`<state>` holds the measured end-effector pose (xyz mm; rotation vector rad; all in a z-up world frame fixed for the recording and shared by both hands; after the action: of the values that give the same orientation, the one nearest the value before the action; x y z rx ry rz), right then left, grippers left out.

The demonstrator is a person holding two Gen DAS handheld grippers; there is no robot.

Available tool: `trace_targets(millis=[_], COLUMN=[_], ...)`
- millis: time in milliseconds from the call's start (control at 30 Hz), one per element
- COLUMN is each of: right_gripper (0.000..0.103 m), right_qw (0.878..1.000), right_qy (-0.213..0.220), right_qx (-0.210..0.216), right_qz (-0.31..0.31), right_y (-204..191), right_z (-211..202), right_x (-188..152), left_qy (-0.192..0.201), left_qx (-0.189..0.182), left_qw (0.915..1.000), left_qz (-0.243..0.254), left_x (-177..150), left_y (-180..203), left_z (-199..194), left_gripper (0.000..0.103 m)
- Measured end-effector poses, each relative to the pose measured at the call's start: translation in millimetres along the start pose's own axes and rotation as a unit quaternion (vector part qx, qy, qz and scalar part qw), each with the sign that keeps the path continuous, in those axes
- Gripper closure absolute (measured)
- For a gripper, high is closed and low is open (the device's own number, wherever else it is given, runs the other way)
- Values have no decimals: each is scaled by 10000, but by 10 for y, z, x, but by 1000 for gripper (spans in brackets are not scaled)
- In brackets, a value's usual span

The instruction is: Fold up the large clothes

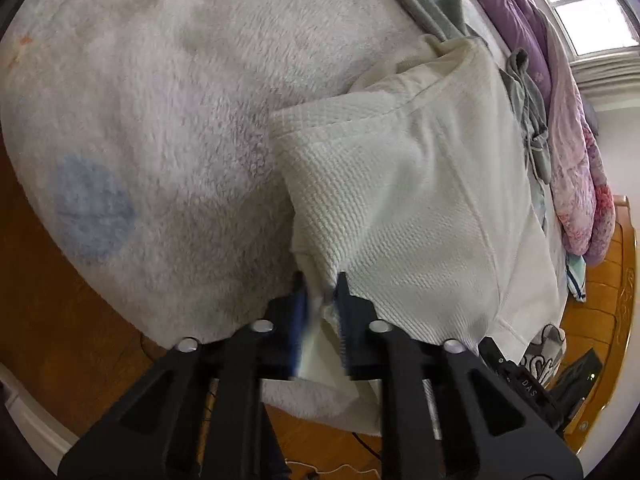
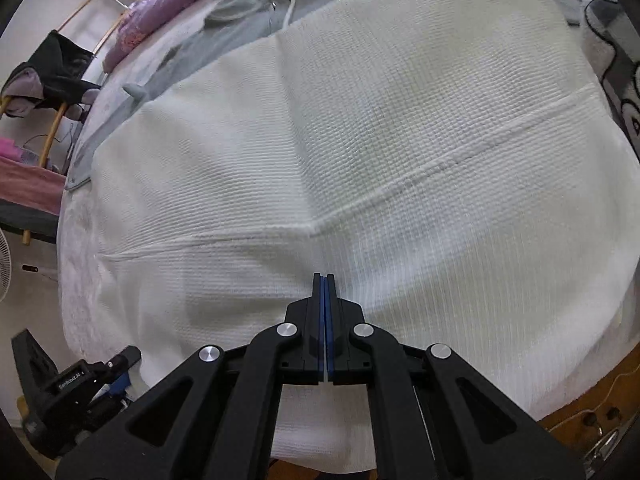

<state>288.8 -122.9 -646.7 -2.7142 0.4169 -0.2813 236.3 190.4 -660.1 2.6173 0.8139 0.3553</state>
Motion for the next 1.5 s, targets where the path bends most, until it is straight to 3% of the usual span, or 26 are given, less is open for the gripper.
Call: trace_targets(millis=[200, 367, 467, 633, 800, 867, 967, 1133, 1300, 1500], right_gripper=[90, 59, 53, 47, 47, 62, 74, 74, 79, 77], right_qw=[9958, 9862, 9813, 9761, 9724, 9686, 9643, 9618, 9578, 9537], right_qy=[305, 402, 501, 540, 397, 256, -3, -302, -643, -886], right_qx=[631, 1190, 1362, 1513, 1739, 1897, 1972, 2087, 2497, 2472], right_qz=[-589, -1080, -1267, -1465, -1502, -1588, -1769, -1746, -1266, -1464], right_y=[-311, -646, -755, -980, -1157, -1187, -1229, -1210, -1074, -1149], right_z=[-323, -581, -698, -616, -356, -325, -263, -142, -200, -190], right_x=[-260, -606, -743, -818, -713, -710, -741, -708, -585, -583], left_qy=[178, 293, 304, 270, 229, 227, 157, 158, 225, 154], left_qx=[-530, -1174, -1441, -1485, -1347, -1236, -1025, -798, -812, -898], left_qw=[9981, 9917, 9881, 9853, 9869, 9888, 9925, 9945, 9948, 9953], left_qz=[269, 439, 440, 805, 858, 808, 650, 664, 565, 319], left_x=[110, 241, 323, 359, 355, 362, 359, 307, 328, 341], left_y=[288, 643, 813, 1057, 1082, 1034, 932, 982, 948, 890], left_z=[-369, -557, -596, -648, -664, -675, -640, -592, -629, -590], left_gripper=[96, 96, 96, 96, 96, 96, 96, 96, 94, 94])
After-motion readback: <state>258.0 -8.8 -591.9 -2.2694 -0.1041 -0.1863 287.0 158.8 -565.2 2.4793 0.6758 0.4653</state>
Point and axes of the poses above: each gripper's, at about its wrist camera, not at the fingertips, and z roughly the way its jaws point, y to its right, x to its top, the point moved 2 cm from there along z, roughly the way its jaws point, and after that the axes turned 14 degrees about z, right-handed, at the moved point
